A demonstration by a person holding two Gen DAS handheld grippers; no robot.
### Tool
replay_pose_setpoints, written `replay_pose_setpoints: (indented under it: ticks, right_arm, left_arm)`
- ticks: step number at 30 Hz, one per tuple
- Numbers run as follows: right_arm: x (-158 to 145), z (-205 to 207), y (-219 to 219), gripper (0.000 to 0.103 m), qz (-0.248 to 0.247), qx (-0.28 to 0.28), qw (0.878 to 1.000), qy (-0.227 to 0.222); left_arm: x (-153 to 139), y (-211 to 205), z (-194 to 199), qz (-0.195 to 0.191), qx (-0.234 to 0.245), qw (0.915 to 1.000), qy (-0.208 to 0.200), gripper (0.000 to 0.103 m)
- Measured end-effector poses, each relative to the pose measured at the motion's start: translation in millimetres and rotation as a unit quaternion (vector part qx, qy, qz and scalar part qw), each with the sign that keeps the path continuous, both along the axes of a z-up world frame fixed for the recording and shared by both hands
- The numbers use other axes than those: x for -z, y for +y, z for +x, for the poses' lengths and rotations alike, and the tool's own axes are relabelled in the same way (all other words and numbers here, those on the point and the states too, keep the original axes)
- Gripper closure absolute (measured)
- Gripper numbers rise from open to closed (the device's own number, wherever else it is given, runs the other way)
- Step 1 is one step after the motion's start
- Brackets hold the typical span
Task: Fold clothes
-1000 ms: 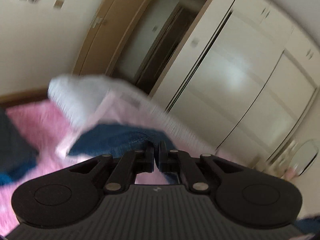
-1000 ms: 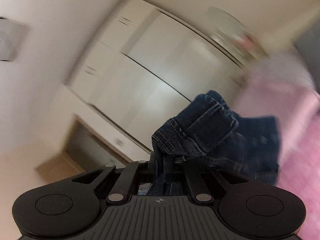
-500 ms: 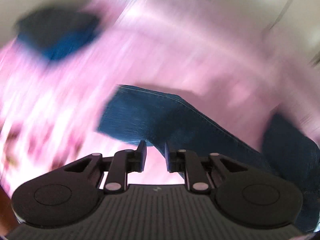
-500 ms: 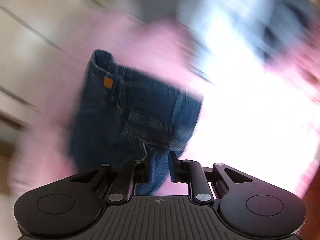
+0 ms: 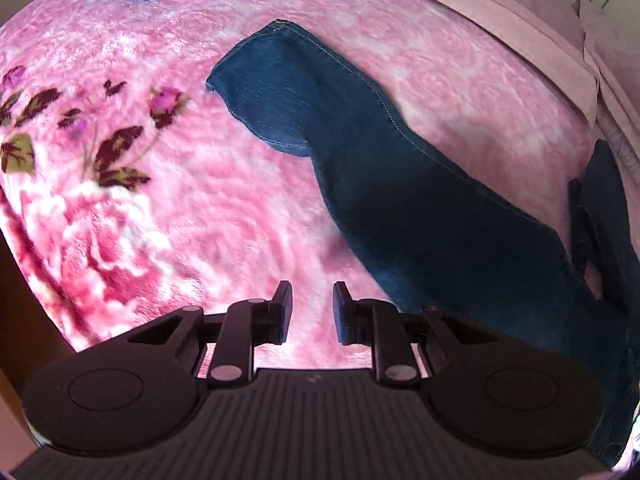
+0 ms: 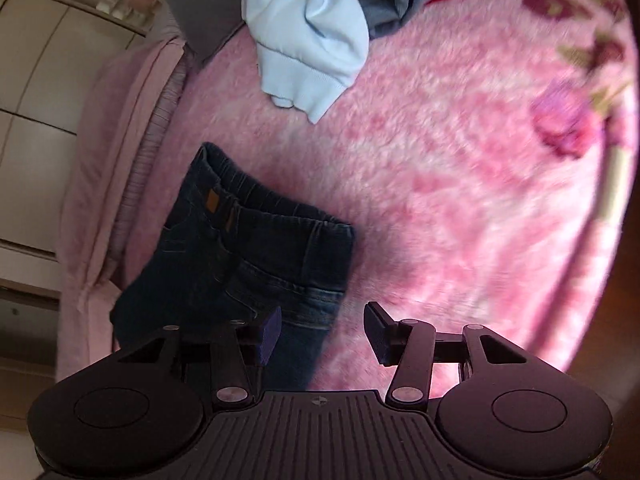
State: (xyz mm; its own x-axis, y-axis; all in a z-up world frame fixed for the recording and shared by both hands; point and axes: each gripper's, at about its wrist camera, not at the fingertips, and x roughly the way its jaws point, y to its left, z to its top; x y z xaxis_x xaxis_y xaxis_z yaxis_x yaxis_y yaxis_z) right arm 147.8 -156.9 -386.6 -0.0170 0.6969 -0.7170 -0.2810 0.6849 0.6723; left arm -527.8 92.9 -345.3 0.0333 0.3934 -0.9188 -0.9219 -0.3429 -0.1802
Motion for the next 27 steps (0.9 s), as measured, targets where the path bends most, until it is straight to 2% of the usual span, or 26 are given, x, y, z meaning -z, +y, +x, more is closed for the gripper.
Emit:
replay_pose_setpoints:
  ticks: [3, 5, 8, 12, 15, 17, 18, 19, 20, 22, 23, 25, 27]
  right_arm:
    - [18, 2, 13, 0.053, 0.017, 0.000, 1.000, 0.013]
    - [27, 1, 25, 0.053, 0.024, -0.002, 0.999, 0.021]
    - [32, -2, 42, 0.053, 0.006, -0.005, 1.000, 0.007]
    - [36, -2, 44, 0.053, -0.002, 0.001, 1.000, 0.011]
    - [36, -2, 42, 0.054, -0.004, 0.002, 1.000, 0.011]
    - [31, -4, 45, 0.062, -0.021, -0.007, 1.000, -0.004]
    - [28, -5, 47, 0.076, -0.029, -0.012, 0.999, -0.012]
    - [22, -6, 50, 0.091, -0.039, -0.020, 0.999, -0.025]
    - [16, -7, 53, 0.093, -0.049, -0.028, 0.998, -0.038]
    - [-2, -9, 57, 0.096, -0.060, -0.047, 0.995, -0.067]
    - [-15, -11, 59, 0.096, -0.059, -0.062, 0.992, -0.088]
    - [-45, -11, 57, 0.097, -0.044, -0.079, 0.989, -0.119]
    - [-70, -8, 53, 0.097, -0.040, -0.086, 0.985, -0.142]
  left_arm:
    - [1, 4, -4, 0.010, -0.020, 0.9997, -0.009, 0.084]
    - [-1, 8, -10, 0.025, -0.035, 0.9990, -0.016, 0.079]
    - [-2, 18, -22, 0.051, -0.065, 0.9963, -0.023, 0.074]
    - [7, 37, -40, 0.076, -0.116, 0.9899, -0.029, 0.067]
    - [20, 54, -55, 0.087, -0.155, 0.9825, -0.055, 0.063]
    - [32, 67, -60, 0.088, -0.169, 0.9794, -0.067, 0.063]
    - [37, 73, -63, 0.088, -0.173, 0.9784, -0.071, 0.069]
    - [38, 77, -63, 0.092, -0.168, 0.9788, -0.073, 0.088]
    - [33, 81, -62, 0.098, -0.157, 0.9803, -0.069, 0.101]
    - [21, 87, -59, 0.115, -0.129, 0.9835, -0.054, 0.103]
    - [11, 85, -55, 0.122, -0.104, 0.9867, -0.029, 0.103]
    - [6, 77, -51, 0.102, -0.063, 0.9925, 0.022, 0.101]
    - [2, 68, -48, 0.082, -0.021, 0.9938, 0.072, 0.099]
